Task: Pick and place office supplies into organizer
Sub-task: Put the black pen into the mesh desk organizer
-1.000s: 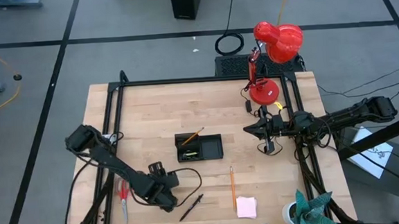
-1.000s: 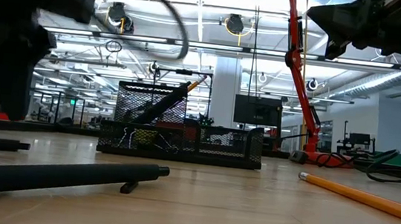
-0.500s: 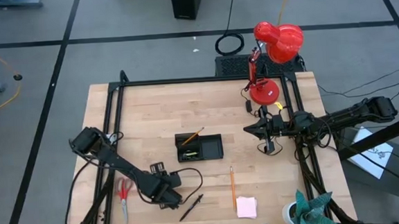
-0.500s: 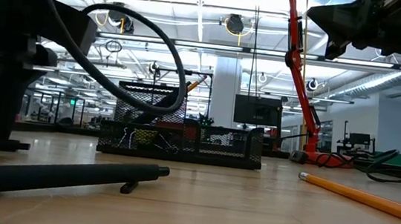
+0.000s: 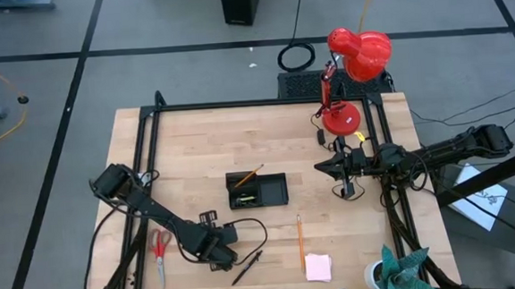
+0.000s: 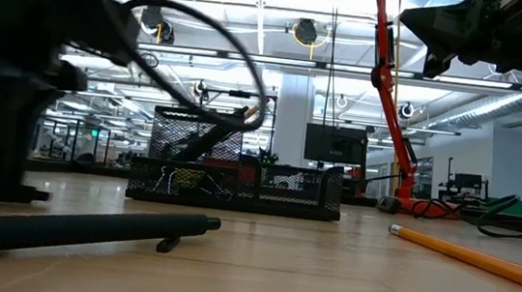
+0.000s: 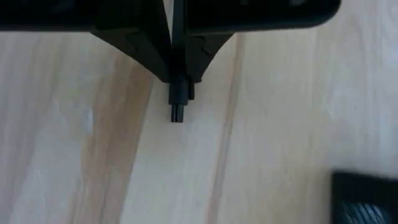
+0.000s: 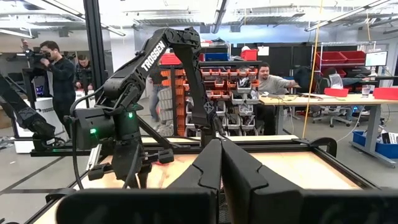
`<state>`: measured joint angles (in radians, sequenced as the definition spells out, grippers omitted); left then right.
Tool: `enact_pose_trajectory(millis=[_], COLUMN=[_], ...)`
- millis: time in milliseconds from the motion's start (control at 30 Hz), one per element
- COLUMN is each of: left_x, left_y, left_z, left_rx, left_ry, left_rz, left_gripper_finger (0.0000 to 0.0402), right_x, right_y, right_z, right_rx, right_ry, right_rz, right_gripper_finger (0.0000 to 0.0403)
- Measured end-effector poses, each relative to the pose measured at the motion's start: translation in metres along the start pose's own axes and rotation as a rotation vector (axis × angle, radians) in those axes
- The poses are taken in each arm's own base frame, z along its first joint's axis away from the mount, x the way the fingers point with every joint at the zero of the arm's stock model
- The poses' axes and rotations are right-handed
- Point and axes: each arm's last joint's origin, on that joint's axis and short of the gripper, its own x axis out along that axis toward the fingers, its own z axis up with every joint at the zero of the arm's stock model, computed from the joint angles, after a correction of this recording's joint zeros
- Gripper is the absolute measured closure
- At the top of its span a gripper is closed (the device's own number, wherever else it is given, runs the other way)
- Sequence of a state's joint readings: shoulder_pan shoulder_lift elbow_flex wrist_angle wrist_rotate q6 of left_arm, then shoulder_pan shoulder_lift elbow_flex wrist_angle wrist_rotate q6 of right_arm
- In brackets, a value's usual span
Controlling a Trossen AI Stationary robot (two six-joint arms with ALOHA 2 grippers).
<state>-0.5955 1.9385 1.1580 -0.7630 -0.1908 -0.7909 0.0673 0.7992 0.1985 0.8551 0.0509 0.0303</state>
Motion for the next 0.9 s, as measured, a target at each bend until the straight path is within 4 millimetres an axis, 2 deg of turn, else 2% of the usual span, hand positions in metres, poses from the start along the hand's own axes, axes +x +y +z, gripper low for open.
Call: enact_pose_trajectory(millis=[100,200,400,667,767,900], left_x=[0.001,0.001,-0.011,-0.071,-0.1,-0.133], left_y=[0.0,0.001,0.009,0.027,0.035,0.04], left_z=[0.001,0.001,0.001,0.01,0.014,0.02], left_rx=[-0.008,-0.003,0.012,0.001,0.015,0.116], left_ry=[-0.037,-0.058,-0.156,-0.474,-0.635,-0.821], left_rz=[0.031,0.061,0.147,0.196,0.219,0.257], left_gripper_finger=[0.0386,0.0361,0.0344,0.0383,0.038,0.0368], right_x=[0.0,0.0,0.0,0.0,0.0,0.0], right_y=[0.0,0.0,0.0,0.0,0.0,0.0], right_z=[0.0,0.0,0.0,0.0,0.0,0.0], right_rx=[0.0,0.0,0.0,0.0,0.0,-0.005], right_ry=[0.001,0.0,0.0,0.0,0.0,0.0], right_rz=[0.0,0.0,0.0,0.0,0.0,0.0], right_gripper_finger=[0.0399,0.0399,0.0399,0.0399,0.0399,0.0399])
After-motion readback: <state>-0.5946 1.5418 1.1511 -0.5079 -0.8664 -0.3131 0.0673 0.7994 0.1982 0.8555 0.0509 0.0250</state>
